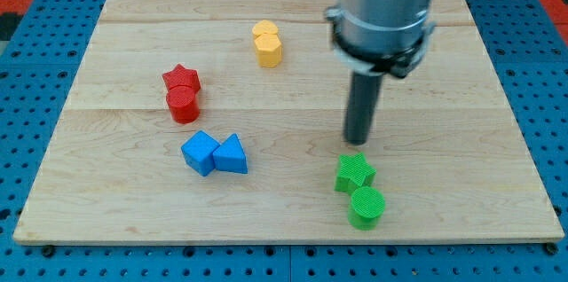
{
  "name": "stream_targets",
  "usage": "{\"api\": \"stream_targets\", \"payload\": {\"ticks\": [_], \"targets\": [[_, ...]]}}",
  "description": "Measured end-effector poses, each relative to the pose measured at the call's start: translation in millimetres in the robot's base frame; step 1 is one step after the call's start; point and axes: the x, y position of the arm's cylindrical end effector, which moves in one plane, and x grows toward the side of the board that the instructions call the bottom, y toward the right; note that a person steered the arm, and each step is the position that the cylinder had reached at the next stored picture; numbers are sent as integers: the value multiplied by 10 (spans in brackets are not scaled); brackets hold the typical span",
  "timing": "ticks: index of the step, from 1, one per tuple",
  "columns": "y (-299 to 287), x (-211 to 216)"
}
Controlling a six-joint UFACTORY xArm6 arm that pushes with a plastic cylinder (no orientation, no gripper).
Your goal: Push the green blocks parallel to the right of the blue blocks
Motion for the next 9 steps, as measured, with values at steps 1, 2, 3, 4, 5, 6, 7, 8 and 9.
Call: {"api": "stream_targets", "payload": {"ticks": [1, 2, 3, 4, 5, 6, 7, 8, 9], "targets": [[555, 576], [664, 1372], [616, 1398], [597, 1398], [443, 1398], [265, 1394], [56, 1384], [-255, 1384], [-435, 1384]]}}
